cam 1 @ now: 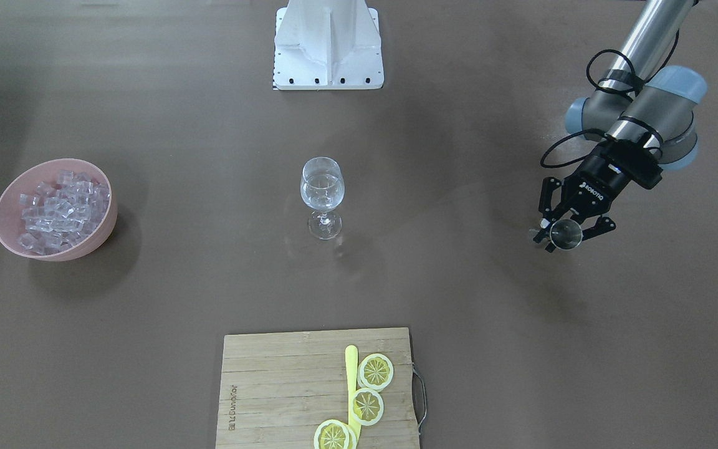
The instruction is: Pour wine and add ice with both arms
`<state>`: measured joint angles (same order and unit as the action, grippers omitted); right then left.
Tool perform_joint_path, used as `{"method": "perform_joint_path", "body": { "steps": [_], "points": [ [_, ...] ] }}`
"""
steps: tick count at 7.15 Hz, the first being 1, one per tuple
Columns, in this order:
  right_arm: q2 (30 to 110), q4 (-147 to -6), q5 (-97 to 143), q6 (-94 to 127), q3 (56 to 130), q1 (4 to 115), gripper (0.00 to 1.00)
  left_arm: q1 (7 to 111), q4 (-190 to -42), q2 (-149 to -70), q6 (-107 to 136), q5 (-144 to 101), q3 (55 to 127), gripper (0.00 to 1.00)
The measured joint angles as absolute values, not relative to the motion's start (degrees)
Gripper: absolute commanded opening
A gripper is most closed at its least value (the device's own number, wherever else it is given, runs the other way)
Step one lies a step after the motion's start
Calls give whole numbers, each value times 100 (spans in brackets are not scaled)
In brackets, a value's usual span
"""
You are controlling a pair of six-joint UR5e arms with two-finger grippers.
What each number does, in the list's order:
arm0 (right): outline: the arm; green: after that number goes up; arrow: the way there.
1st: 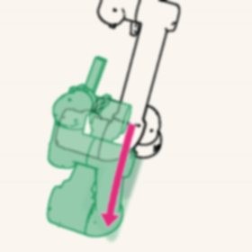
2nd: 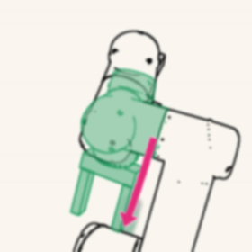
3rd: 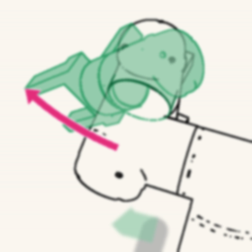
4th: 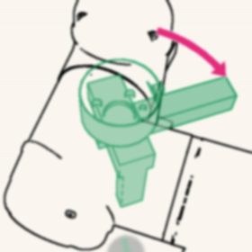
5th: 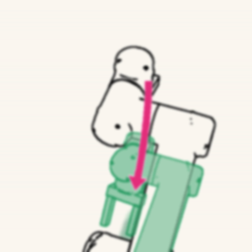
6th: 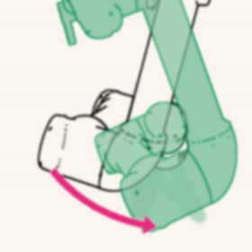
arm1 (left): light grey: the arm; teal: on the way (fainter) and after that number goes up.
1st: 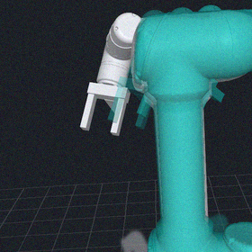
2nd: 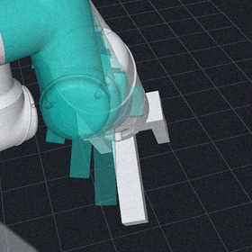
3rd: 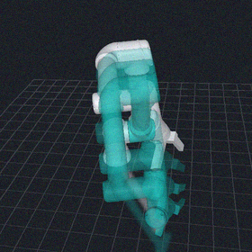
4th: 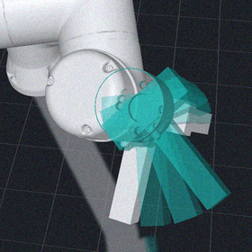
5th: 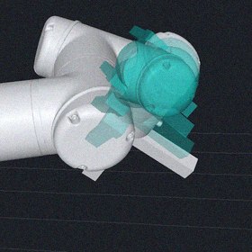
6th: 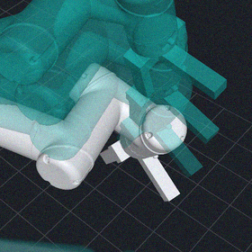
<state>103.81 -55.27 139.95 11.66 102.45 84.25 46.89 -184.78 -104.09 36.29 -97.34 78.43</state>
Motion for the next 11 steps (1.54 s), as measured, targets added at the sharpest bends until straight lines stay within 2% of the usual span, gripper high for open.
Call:
{"method": "perform_joint_path", "body": {
  "steps": [6,7,11],
  "points": [
    [10532,-5477,14064,1990,10481,8494,99,4580,-17649,-11274,1778,-10097,8134,0],
    [10551,-5479,14068,2169,10486,8535,94,4490,-17572,-11327,1767,-10039,8275,0],
    [10582,-5470,14067,2998,10659,8585,100,3638,-17529,-11420,1750,-9236,8441,0]
  ]
}}
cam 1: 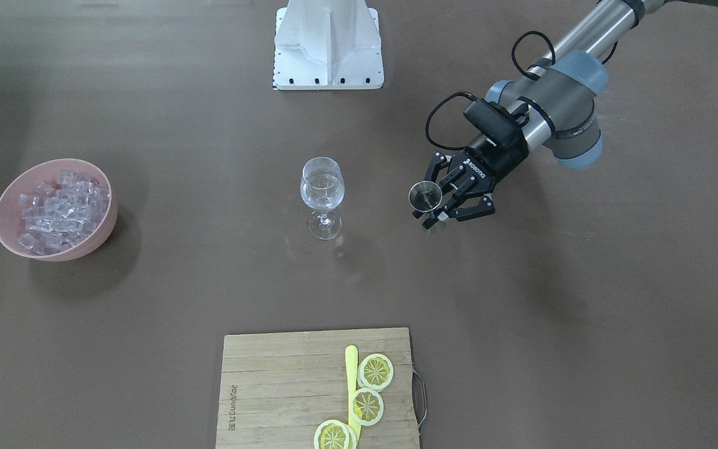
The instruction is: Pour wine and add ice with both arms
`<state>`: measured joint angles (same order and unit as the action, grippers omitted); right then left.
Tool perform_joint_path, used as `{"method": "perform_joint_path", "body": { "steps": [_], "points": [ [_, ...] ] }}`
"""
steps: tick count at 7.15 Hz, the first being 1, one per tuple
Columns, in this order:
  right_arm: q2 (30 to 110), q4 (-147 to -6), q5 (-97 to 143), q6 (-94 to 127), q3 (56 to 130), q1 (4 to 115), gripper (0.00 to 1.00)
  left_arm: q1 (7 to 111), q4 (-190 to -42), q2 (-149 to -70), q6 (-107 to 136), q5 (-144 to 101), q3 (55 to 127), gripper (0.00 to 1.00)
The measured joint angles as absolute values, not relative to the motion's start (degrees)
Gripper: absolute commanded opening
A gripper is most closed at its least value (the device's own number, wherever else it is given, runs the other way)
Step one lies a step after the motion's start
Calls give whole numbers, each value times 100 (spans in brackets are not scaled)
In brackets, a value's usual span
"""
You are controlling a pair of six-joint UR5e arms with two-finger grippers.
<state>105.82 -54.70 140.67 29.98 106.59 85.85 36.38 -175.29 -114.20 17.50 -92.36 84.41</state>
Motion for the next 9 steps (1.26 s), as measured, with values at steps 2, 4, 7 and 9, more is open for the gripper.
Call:
{"method": "perform_joint_path", "body": {
  "steps": [2,4,7,9],
  "points": [
    [10548,-5482,14065,3089,10762,8587,100,3322,-17075,-11598,1729,-8984,8599,0],
    [10530,-5488,14070,3415,10840,8587,100,3251,-16726,-11682,1521,-8899,8854,0],
    [10542,-5485,14085,3529,10869,8587,100,3206,-16630,-11703,589,-8883,8946,0],
    [10549,-5484,14088,3533,10871,8587,100,3023,-16532,-11755,55,-8606,8961,0]
  ]
}}
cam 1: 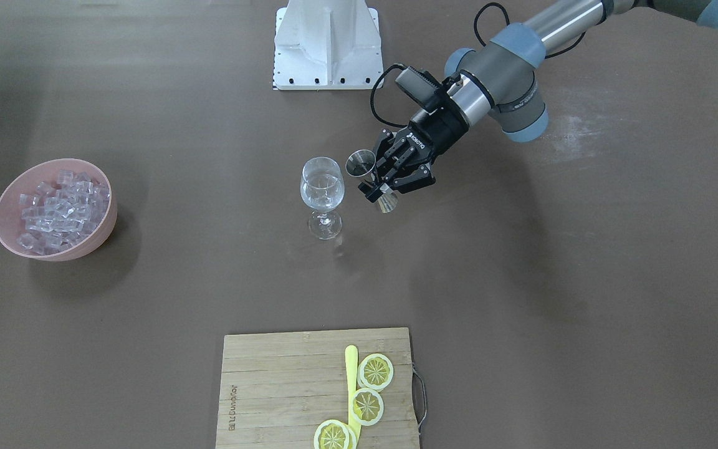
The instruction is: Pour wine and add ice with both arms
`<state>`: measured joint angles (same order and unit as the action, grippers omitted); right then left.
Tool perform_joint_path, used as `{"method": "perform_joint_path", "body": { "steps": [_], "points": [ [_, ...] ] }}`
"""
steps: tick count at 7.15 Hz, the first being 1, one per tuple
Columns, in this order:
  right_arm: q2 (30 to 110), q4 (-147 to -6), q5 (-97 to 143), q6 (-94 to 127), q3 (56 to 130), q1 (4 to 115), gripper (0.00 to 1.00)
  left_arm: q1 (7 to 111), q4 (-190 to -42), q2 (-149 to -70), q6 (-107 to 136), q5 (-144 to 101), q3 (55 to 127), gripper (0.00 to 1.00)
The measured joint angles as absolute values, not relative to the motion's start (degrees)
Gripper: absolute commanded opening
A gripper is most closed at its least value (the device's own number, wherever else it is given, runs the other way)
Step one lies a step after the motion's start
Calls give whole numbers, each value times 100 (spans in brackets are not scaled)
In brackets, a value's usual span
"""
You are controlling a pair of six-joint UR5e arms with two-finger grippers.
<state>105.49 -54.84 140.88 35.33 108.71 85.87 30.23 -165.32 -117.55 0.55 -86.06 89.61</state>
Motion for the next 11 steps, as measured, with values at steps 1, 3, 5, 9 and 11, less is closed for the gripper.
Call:
{"method": "perform_joint_path", "body": {
  "steps": [1,3,5,9,11],
  "points": [
    [10555,-5484,14091,3533,10872,8587,100,2910,-16420,-11851,-509,-8364,8972,0],
    [10563,-5484,14102,3533,10872,8587,100,2731,-16199,-12021,-1133,-8041,8980,0],
    [10570,-5484,14112,3539,10875,8590,100,2694,-16037,-12119,-1793,-7979,8964,0],
    [10582,-5481,14147,3714,10956,8604,100,2881,-15902,-12124,-2375,-7994,8979,0],
    [10574,-5482,14160,3733,10960,8604,100,2886,-15820,-12122,-2810,-7768,8982,0]
  ]
}}
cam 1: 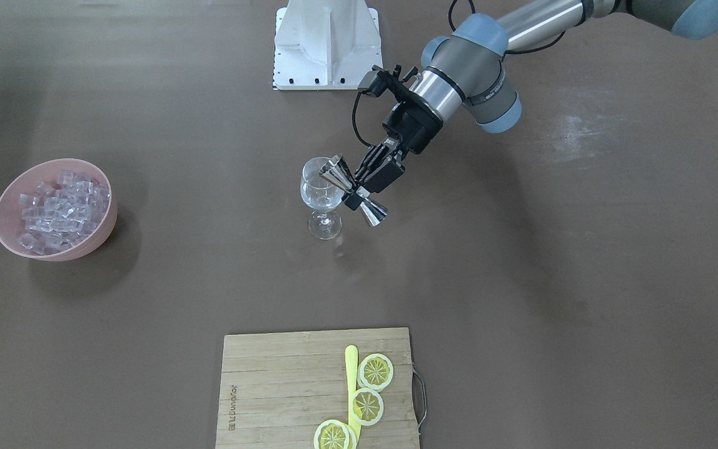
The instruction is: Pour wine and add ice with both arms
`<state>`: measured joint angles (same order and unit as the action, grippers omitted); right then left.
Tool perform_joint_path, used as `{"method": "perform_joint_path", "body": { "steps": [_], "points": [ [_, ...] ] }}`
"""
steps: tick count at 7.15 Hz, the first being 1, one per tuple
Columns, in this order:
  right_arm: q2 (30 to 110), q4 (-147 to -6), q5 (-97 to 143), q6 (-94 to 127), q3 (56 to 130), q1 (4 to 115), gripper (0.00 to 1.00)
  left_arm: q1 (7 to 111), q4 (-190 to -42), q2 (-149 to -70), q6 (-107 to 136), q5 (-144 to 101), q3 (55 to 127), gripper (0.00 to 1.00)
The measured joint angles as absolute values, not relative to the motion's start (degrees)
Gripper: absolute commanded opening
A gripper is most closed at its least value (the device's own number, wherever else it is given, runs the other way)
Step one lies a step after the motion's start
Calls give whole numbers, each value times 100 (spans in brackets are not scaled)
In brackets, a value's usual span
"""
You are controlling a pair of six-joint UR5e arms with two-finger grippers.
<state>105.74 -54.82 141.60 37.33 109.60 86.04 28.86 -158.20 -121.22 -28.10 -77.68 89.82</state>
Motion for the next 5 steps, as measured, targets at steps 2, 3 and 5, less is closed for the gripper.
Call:
{"method": "perform_joint_path", "body": {
  "steps": [2,3,5],
  "points": [
    [10563,-5479,14161,3735,10960,8604,100,2880,-15780,-12127,-3266,-7609,8980,0],
    [10561,-5480,14160,3735,10960,8604,100,2877,-15716,-12137,-3380,-7574,8980,0],
    [10558,-5478,14159,3735,10960,8604,100,2874,-15583,-12183,-3801,-7377,8995,0]
  ]
}}
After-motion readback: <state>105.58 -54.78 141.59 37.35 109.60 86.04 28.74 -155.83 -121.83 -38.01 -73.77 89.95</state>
